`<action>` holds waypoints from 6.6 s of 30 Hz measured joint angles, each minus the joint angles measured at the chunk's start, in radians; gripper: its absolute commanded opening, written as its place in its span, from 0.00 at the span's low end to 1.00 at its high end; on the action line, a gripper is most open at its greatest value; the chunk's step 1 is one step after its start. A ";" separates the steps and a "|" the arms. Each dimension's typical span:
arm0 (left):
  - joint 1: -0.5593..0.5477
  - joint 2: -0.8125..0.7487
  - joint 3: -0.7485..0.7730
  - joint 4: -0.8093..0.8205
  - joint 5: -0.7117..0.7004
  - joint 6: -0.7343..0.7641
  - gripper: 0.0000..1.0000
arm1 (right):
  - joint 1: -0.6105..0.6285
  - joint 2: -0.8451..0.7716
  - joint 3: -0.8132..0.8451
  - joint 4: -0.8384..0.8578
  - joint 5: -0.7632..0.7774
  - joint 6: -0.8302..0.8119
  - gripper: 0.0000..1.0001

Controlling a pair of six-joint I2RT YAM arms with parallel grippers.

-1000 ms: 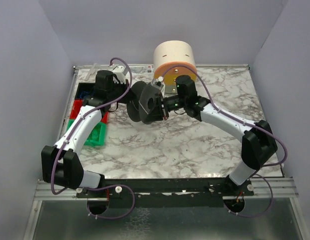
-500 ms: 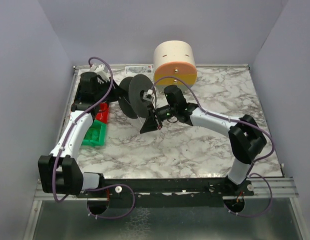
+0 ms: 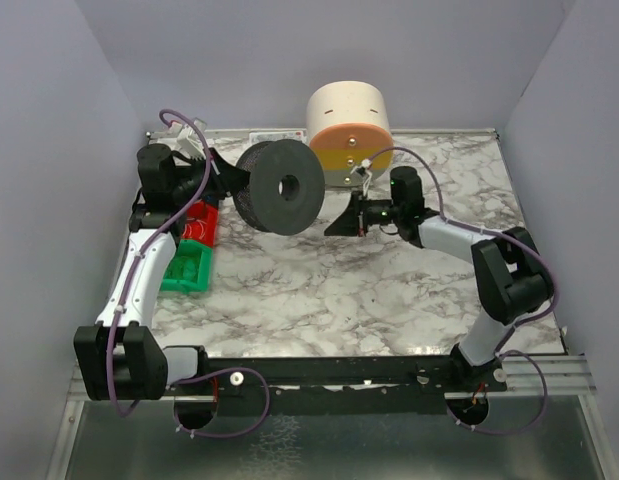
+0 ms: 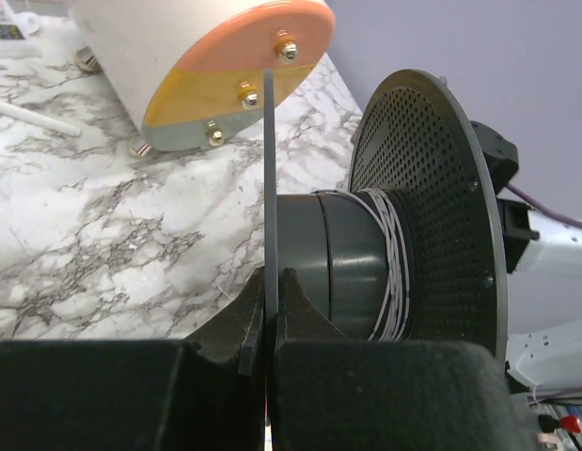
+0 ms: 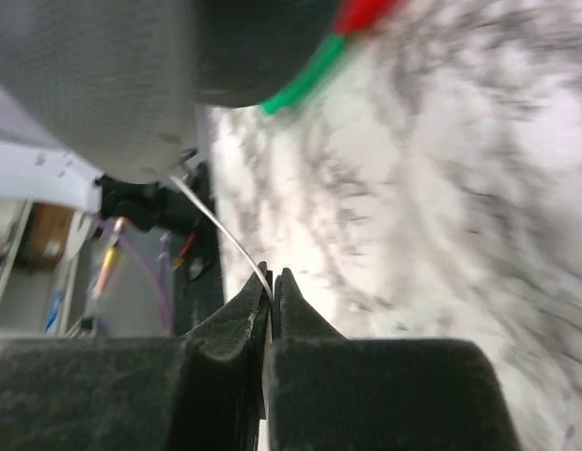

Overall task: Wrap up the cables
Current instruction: Wrap the cable around the cable reel.

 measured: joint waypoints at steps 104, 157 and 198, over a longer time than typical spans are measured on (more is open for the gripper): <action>-0.072 0.042 0.129 -0.255 -0.170 0.187 0.00 | 0.217 -0.053 0.069 -0.127 0.160 -0.298 0.00; -0.272 0.031 0.148 -0.373 -0.229 0.510 0.00 | -0.105 -0.251 0.291 -0.258 0.208 0.011 0.00; -0.078 0.019 0.062 -0.225 -0.285 0.160 0.00 | 0.282 -0.024 0.235 -0.263 0.103 -0.141 0.01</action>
